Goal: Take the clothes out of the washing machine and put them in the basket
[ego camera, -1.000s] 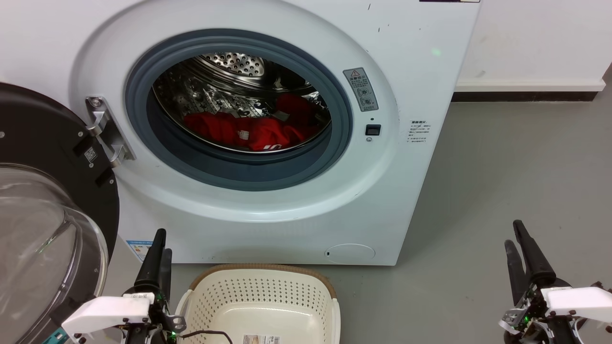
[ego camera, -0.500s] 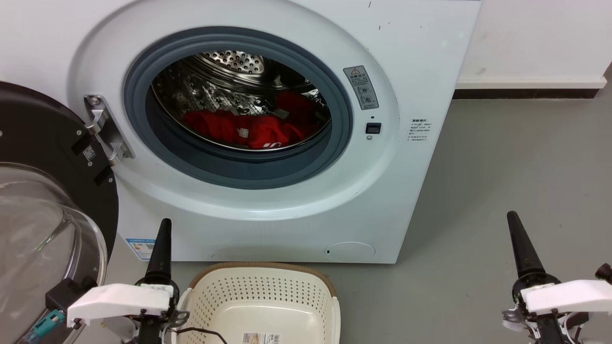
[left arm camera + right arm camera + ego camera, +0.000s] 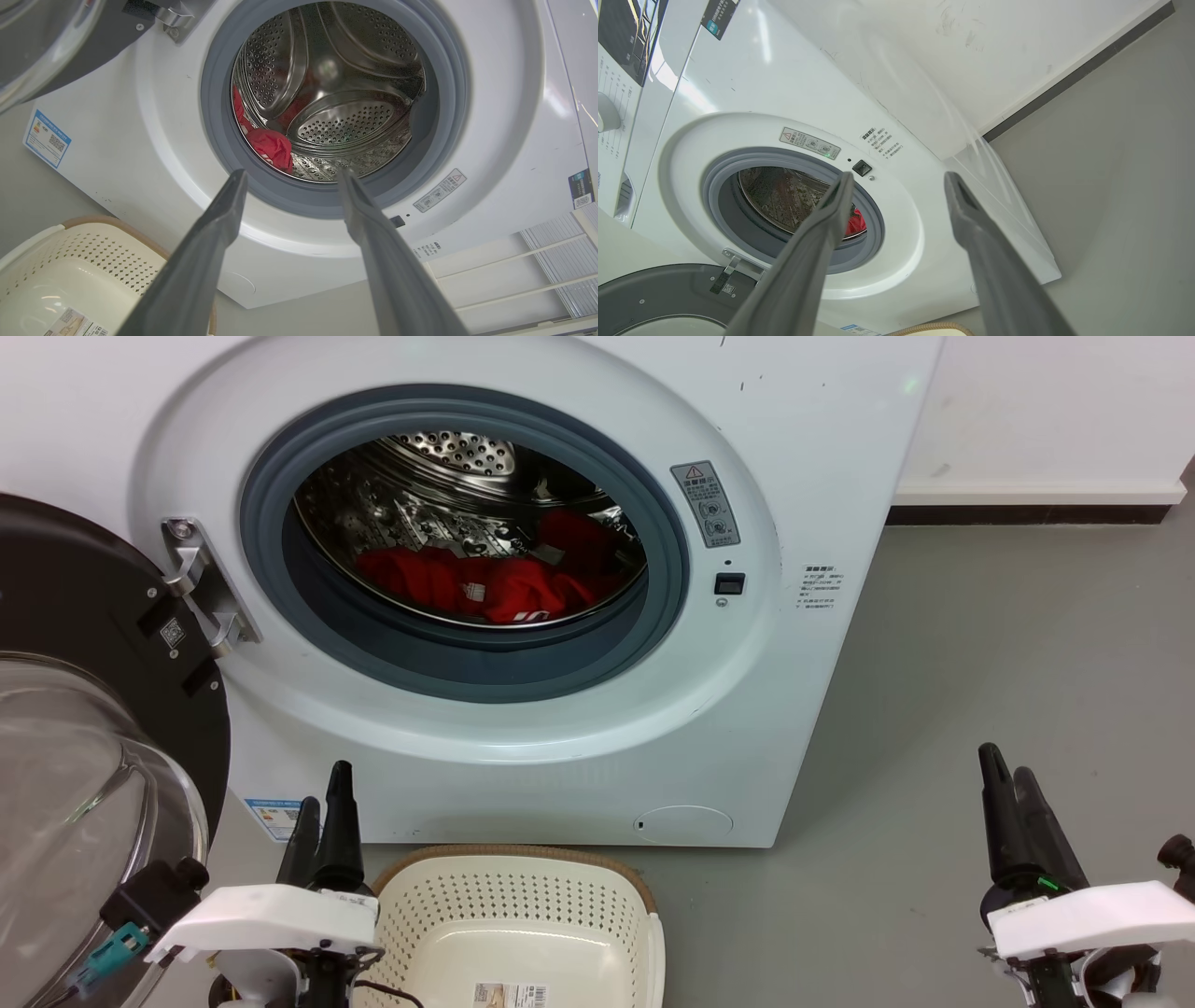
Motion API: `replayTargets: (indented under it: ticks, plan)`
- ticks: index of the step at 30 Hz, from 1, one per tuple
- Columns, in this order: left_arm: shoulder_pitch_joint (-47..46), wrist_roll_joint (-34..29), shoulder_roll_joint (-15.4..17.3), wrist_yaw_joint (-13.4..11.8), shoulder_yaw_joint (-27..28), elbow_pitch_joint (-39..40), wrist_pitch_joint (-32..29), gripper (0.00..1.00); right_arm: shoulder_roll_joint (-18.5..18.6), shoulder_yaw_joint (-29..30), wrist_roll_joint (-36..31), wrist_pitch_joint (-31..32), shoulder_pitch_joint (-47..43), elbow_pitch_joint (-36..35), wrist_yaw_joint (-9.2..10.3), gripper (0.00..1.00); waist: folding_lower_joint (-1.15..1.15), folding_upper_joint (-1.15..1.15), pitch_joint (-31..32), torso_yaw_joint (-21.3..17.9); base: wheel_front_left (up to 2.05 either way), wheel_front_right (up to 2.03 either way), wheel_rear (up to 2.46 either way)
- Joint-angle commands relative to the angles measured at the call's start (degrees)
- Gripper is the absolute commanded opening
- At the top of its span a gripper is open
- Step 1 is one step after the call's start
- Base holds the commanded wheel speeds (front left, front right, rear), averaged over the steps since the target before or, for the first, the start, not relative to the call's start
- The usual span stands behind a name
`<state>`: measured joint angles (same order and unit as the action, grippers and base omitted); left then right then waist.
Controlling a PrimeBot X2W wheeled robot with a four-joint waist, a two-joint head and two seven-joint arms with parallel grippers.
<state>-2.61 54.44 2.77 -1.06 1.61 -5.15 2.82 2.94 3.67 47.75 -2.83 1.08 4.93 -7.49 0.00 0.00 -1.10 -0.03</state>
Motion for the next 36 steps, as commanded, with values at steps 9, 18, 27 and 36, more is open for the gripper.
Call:
replayTargets:
  ticks: [9, 18, 27, 36]
  plan:
    - [0.5, -8.4, 0.1, -1.4, -1.2, 2.6, 2.2, 1.00, 0.0, -0.4, -9.4, -2.2, -0.5, -2.9, -0.01, 1.00, 0.00, 0.00, 0.0, 0.0, 0.00, 0.00, 0.00]
    - [1.4, -14.8, 0.1, -1.6, -1.9, 3.6, 3.8, 1.00, 0.0, -1.0, -16.2, -3.8, -1.5, -3.9, -0.01, 1.00, 0.00, 0.00, 0.1, 0.1, 0.00, 0.00, 0.00]
    - [2.4, -20.3, 0.1, -1.6, -2.3, 4.1, 5.2, 1.00, 0.0, -1.4, -22.0, -5.2, -2.3, -5.1, -0.01, 1.00, 0.00, 0.00, 0.3, 0.1, 0.00, 0.00, 0.00]
    - [3.1, -24.7, 0.1, -1.8, -2.6, 4.5, 6.5, 1.00, 0.0, -1.8, -26.8, -6.5, -3.2, -6.2, -0.01, 1.00, 0.00, 0.00, 0.4, 0.1, 0.00, 0.00, 0.00]
